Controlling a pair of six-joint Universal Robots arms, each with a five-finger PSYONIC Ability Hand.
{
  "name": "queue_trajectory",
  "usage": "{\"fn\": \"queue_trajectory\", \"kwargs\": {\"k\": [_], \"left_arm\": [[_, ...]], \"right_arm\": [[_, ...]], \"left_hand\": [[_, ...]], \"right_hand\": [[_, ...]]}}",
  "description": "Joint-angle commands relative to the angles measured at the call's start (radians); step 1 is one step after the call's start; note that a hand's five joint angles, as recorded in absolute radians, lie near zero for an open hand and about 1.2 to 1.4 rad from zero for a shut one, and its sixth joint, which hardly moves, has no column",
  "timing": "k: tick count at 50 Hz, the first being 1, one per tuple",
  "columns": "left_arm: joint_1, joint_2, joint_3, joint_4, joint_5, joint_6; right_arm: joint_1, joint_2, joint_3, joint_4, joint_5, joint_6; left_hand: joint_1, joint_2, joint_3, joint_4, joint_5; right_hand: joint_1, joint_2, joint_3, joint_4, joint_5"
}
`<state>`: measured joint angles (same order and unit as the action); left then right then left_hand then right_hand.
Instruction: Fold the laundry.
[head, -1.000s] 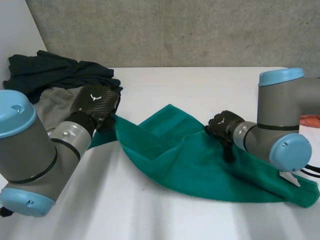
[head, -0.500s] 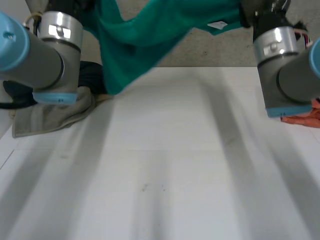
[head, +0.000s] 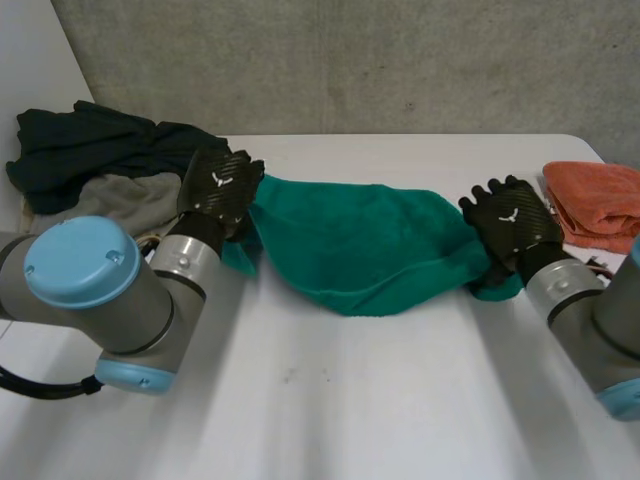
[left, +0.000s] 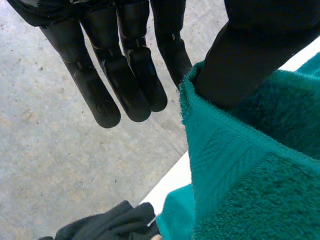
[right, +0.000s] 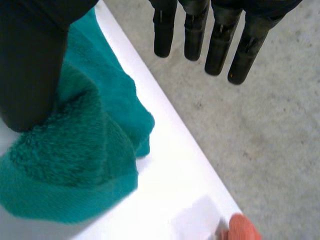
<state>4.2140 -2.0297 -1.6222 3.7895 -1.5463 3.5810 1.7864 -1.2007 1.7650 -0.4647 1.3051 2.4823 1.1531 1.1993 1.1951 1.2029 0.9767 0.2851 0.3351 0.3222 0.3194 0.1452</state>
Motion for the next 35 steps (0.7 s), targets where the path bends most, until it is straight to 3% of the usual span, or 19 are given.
{"fn": "queue_trajectory", "kwargs": {"k": [1, 6, 12, 20, 35], "left_arm": [[0.0, 0.057, -0.061, -0.004, 0.0, -0.001], [0.0, 0.091, -0.106, -0.004, 0.003, -0.001], [-0.002, 0.115, -0.134, -0.005, 0.003, -0.001], [0.001, 0.144, -0.14, -0.004, 0.003, -0.002], [0.012, 0.141, -0.13, -0.004, 0.005, -0.001]], "right_arm": [[-0.012, -0.082, -0.178, 0.321, -0.001, 0.048], [-0.012, -0.056, -0.396, 0.556, -0.012, 0.188], [-0.016, 0.151, -0.692, 0.768, -0.096, 0.293], [-0.009, 0.358, -0.875, 0.825, -0.07, 0.294], [-0.009, 0.506, -0.904, 0.873, -0.023, 0.115]], "left_hand": [[0.243, 0.197, 0.201, 0.193, 0.245], [0.243, 0.197, 0.201, 0.193, 0.245], [0.243, 0.197, 0.201, 0.193, 0.245], [0.243, 0.197, 0.201, 0.193, 0.245], [0.243, 0.197, 0.201, 0.193, 0.245]], "right_hand": [[-0.009, -0.059, -0.046, -0.044, -0.044], [0.02, -0.03, -0.017, -0.014, -0.015], [0.076, 0.026, 0.038, 0.041, 0.041], [0.185, 0.134, 0.147, 0.15, 0.15], [0.155, 0.105, 0.118, 0.121, 0.121]]}}
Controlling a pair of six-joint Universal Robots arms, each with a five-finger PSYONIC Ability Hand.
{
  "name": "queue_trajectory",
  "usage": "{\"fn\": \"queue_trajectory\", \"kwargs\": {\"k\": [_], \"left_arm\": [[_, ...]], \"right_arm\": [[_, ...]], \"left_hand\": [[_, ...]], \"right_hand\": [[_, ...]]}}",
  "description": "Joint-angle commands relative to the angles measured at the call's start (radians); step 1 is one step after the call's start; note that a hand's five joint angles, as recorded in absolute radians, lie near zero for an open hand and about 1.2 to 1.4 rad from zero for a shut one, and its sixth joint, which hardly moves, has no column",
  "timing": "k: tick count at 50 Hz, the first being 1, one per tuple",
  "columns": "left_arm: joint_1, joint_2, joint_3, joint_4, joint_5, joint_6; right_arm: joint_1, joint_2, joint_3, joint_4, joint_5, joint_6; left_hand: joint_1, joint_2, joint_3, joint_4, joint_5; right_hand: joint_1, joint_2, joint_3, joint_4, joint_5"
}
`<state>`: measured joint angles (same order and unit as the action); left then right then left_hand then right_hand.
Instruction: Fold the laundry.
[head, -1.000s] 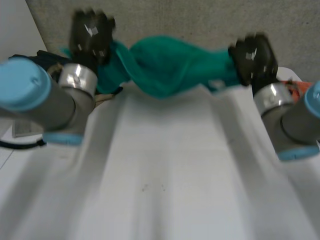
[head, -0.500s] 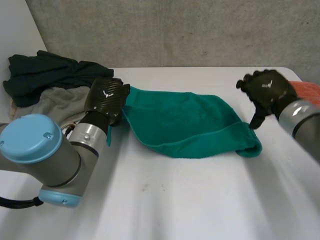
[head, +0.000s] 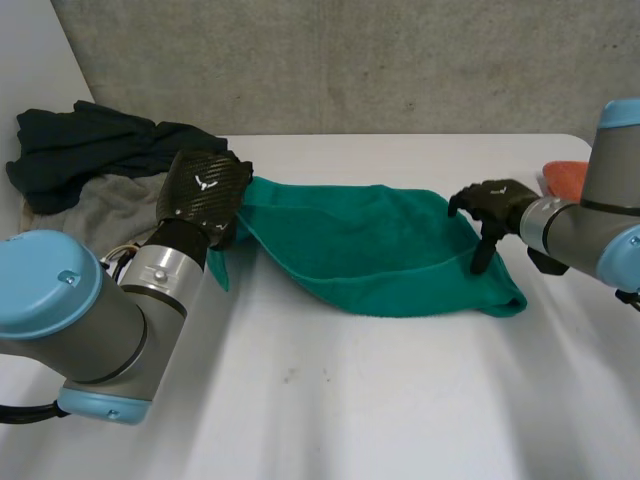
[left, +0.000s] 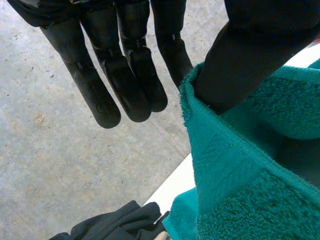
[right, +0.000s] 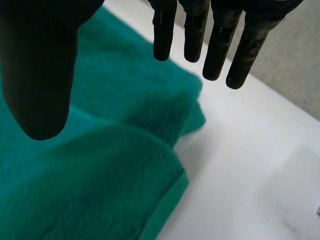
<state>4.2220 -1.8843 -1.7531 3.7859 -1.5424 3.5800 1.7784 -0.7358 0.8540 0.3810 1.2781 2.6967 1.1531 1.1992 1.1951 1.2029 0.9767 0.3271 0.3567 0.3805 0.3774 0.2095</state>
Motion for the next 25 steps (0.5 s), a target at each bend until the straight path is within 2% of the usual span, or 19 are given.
{"fn": "queue_trajectory", "kwargs": {"k": [1, 3, 7, 11, 12, 13, 15, 25], "left_arm": [[0.007, -0.006, 0.001, 0.0, 0.001, 0.0], [0.012, -0.004, 0.003, 0.0, 0.001, -0.001], [0.018, -0.006, 0.003, 0.0, 0.001, -0.001], [0.019, -0.006, 0.004, 0.0, 0.001, 0.0], [0.019, -0.006, 0.004, 0.0, 0.001, 0.0], [0.019, -0.006, 0.004, 0.0, 0.001, 0.0], [0.019, -0.006, 0.004, 0.0, 0.001, 0.0], [0.033, 0.065, 0.0, -0.04, -0.004, 0.003]], "right_arm": [[-0.001, 0.044, 0.007, 0.029, 0.006, -0.107], [-0.001, 0.047, 0.007, 0.029, 0.009, -0.118], [-0.001, 0.052, 0.007, 0.027, 0.03, -0.127], [-0.001, 0.053, 0.008, 0.026, 0.06, -0.13], [-0.001, 0.044, 0.017, 0.022, 0.069, -0.135], [-0.001, 0.038, 0.022, 0.019, 0.07, -0.14], [-0.002, 0.026, 0.03, 0.012, 0.075, -0.144], [-0.036, -0.258, 0.229, -0.007, 0.064, -0.216]], "left_hand": [[0.243, 0.197, 0.201, 0.193, 0.245], [0.243, 0.197, 0.201, 0.193, 0.245], [0.243, 0.197, 0.201, 0.193, 0.245], [0.243, 0.197, 0.201, 0.193, 0.245], [0.243, 0.197, 0.201, 0.193, 0.245], [0.243, 0.197, 0.201, 0.193, 0.245], [0.243, 0.197, 0.201, 0.193, 0.245], [0.243, 0.197, 0.201, 0.193, 0.245]], "right_hand": [[0.113, 0.083, 0.06, 0.063, 0.056], [0.116, 0.086, 0.063, 0.066, 0.059], [0.306, 0.277, 0.253, 0.256, 0.249], [0.693, 0.664, 0.64, 0.643, 0.636], [1.02, 0.99, 0.967, 0.97, 0.963], [1.069, 1.039, 1.015, 1.018, 1.012], [1.069, 1.04, 1.016, 1.019, 1.012], [1.069, 1.04, 1.016, 1.019, 1.012]]}}
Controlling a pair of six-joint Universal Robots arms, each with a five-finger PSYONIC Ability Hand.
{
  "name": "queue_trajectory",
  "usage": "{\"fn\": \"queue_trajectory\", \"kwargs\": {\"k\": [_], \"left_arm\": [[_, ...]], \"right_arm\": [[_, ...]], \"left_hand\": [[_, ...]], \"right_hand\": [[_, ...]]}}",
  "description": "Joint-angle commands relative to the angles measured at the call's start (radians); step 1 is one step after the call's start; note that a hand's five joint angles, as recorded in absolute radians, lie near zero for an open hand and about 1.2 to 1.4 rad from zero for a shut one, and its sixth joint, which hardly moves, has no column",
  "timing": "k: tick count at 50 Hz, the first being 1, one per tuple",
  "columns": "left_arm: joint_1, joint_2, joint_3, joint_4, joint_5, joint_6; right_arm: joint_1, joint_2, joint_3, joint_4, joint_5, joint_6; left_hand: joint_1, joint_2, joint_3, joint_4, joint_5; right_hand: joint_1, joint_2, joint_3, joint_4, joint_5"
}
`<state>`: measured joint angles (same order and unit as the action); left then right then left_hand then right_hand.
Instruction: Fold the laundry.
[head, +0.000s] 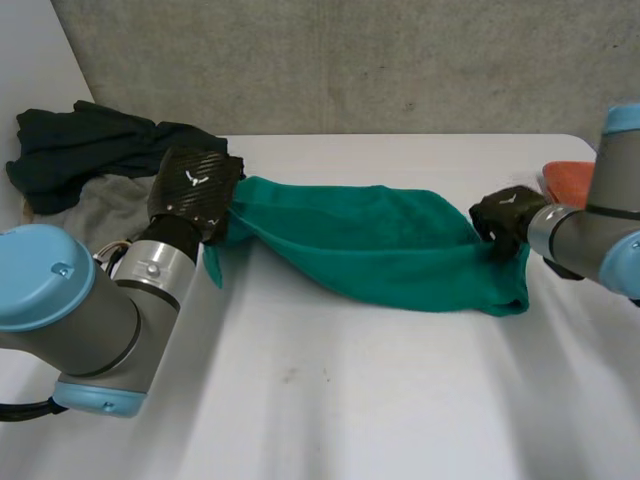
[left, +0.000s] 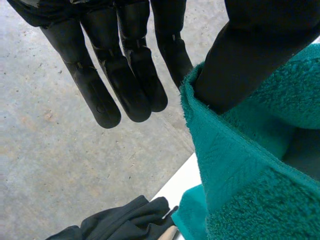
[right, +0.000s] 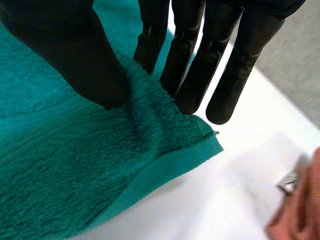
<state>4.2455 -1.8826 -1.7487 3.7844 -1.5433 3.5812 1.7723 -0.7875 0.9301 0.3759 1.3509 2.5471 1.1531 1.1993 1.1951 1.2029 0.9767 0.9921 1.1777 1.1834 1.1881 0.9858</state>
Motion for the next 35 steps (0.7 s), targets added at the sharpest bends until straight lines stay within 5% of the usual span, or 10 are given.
{"fn": "queue_trajectory", "kwargs": {"k": [1, 10, 21, 28, 35], "left_arm": [[0.011, 0.074, -0.005, -0.049, -0.003, 0.002], [0.013, 0.128, -0.035, -0.277, -0.001, 0.002], [0.02, 0.002, -0.037, -0.425, -0.003, 0.014], [0.047, -0.137, 0.161, -0.413, -0.001, 0.117], [0.054, -0.216, 0.558, -0.309, 0.002, 0.171]], "right_arm": [[-0.04, -0.232, 0.173, 0.005, -0.009, -0.086], [-0.148, -0.466, 0.465, 0.198, -0.012, -0.44], [-0.146, -0.492, 0.635, 0.146, -0.015, -0.487], [-0.067, -0.339, 0.446, -0.005, 0.005, -0.446], [0.036, -0.236, 0.017, -0.222, 0.115, -0.199]], "left_hand": [[0.243, 0.197, 0.201, 0.193, 0.245], [0.243, 0.197, 0.201, 0.193, 0.245], [0.243, 0.197, 0.201, 0.193, 0.245], [0.243, 0.197, 0.201, 0.193, 0.245], [0.243, 0.197, 0.201, 0.193, 0.245]], "right_hand": [[0.404, 0.219, 0.213, 0.208, 0.236], [0.404, 0.219, 0.213, 0.208, 0.236], [0.404, 0.219, 0.213, 0.208, 0.236], [0.404, 0.219, 0.213, 0.208, 0.236], [0.404, 0.219, 0.213, 0.208, 0.236]]}}
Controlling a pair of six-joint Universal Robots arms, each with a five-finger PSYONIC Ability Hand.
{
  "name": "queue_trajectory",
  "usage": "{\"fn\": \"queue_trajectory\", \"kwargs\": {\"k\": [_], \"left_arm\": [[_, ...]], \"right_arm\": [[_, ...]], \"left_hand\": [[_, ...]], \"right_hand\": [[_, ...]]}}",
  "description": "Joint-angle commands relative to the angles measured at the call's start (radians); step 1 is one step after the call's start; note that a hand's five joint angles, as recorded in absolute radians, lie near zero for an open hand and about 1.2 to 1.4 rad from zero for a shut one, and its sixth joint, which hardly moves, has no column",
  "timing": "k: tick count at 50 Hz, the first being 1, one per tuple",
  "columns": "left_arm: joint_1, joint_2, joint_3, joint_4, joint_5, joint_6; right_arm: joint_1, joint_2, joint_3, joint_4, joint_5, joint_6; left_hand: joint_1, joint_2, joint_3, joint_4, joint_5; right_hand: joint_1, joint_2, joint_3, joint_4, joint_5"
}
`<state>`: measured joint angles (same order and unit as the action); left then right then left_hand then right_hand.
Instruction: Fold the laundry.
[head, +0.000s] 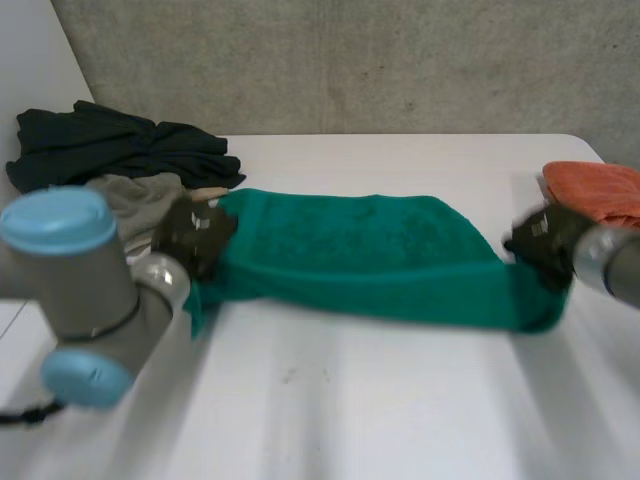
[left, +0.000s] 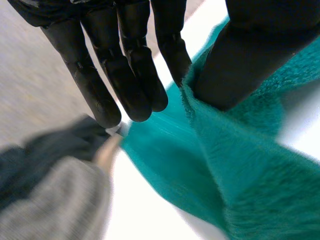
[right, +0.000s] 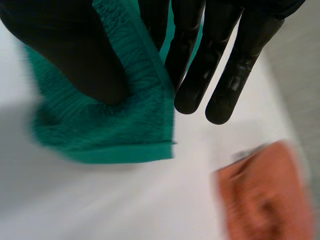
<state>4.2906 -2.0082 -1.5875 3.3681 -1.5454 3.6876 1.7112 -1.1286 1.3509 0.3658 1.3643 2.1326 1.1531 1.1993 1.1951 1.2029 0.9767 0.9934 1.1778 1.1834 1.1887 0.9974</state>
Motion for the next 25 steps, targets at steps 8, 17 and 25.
{"fn": "queue_trajectory", "kwargs": {"k": [8, 17, 25], "left_arm": [[0.069, -0.067, 0.538, 0.537, 0.063, -0.04], [0.107, 0.045, 0.316, 0.516, 0.068, -0.141], [0.098, 0.117, -0.016, 0.485, 0.085, -0.135]], "right_arm": [[0.1, 0.037, -0.475, -0.78, 0.17, 0.276], [0.107, -0.088, -0.187, -0.895, 0.136, 0.283], [0.094, -0.112, 0.114, -0.789, 0.079, 0.277]], "left_hand": [[0.243, 0.197, 0.201, 0.193, 0.245], [0.243, 0.197, 0.201, 0.193, 0.245], [0.243, 0.197, 0.201, 0.193, 0.245]], "right_hand": [[0.403, 0.218, 0.213, 0.208, 0.224], [0.403, 0.218, 0.213, 0.208, 0.224], [0.403, 0.218, 0.213, 0.208, 0.224]]}}
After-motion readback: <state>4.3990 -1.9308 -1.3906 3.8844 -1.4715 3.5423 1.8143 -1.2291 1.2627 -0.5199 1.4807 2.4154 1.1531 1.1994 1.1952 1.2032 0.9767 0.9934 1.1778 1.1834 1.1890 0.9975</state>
